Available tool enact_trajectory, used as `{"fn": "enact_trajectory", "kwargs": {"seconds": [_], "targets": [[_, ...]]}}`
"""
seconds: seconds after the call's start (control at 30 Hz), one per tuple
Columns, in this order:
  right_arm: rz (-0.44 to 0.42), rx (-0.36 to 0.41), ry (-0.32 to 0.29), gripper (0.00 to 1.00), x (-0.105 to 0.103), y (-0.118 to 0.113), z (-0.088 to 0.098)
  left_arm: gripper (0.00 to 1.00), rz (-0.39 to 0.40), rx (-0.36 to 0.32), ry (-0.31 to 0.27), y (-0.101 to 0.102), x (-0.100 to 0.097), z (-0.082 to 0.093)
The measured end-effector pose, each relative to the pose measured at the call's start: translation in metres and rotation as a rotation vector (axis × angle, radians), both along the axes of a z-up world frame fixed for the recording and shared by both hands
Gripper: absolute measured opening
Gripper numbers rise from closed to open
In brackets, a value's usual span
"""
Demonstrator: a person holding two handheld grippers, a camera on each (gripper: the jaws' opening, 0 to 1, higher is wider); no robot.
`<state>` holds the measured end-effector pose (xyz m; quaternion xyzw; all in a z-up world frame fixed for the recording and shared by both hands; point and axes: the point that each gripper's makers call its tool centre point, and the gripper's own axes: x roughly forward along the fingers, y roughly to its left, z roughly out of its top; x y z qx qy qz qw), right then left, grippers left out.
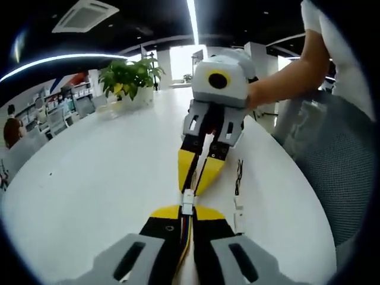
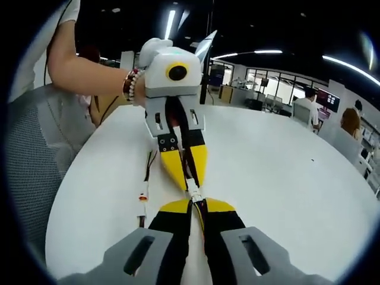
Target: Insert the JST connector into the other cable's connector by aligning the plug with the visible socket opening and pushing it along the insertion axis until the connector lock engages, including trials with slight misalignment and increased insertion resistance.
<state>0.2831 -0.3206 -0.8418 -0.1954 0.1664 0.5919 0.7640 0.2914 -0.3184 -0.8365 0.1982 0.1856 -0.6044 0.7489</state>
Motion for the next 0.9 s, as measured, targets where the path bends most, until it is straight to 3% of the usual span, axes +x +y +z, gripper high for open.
{"fn": "enact_trajectory", "kwargs": {"seconds": [0.4, 0.57, 0.73, 0.9], "targets": [[-0.027, 0.015, 0.025, 0.05, 0.0, 0.001, -0.004, 0.0, 0.024, 0.013, 0.023, 0.003, 0.001, -0.007], [-0.044, 0.015, 0.037, 0.13, 0.002, 0.0, -0.005, 0.01, 0.037, 0.013, 0.028, 0.004, 0.002, -0.007], [-0.052, 0.014, 0.048, 0.17, 0.002, -0.002, -0.002, 0.08, 0.045, 0.007, 0.033, 0.009, 0.001, -0.004], [-0.073, 0.052, 0.056, 0.21, 0.005, 0.0, 0.011, 0.18, 0.102, -0.052, 0.056, 0.018, 0.008, 0.011]]}}
